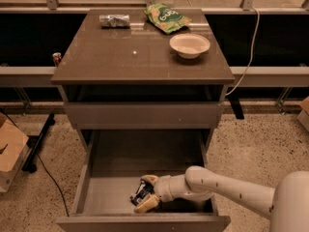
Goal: Pick rxbar blueberry from middle drawer and place on counter
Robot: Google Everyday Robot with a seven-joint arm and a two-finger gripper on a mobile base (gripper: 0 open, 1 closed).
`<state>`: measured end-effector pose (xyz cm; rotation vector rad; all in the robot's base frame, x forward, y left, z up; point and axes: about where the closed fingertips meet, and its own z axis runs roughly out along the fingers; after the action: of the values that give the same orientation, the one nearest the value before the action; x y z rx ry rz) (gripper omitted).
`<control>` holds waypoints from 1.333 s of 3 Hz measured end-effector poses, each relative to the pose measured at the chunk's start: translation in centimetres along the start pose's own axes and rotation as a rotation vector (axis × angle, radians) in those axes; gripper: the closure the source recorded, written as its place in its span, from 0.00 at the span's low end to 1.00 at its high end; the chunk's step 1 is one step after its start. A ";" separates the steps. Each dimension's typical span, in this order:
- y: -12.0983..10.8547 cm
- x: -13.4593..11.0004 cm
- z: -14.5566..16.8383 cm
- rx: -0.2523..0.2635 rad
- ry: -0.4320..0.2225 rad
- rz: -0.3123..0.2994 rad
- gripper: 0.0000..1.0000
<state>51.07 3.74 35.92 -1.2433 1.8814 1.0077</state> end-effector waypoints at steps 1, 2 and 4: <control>0.0 -0.1 -0.1 0.000 0.000 0.000 0.00; 0.0 -0.2 -0.1 0.000 0.000 0.000 0.00; 0.0 -0.2 -0.1 0.000 0.000 -0.001 0.00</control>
Offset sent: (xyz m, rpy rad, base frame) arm 0.0029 -0.0019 -0.0055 -0.1015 -0.1551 -0.0234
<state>51.08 3.74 36.11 -1.2436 1.8811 1.0070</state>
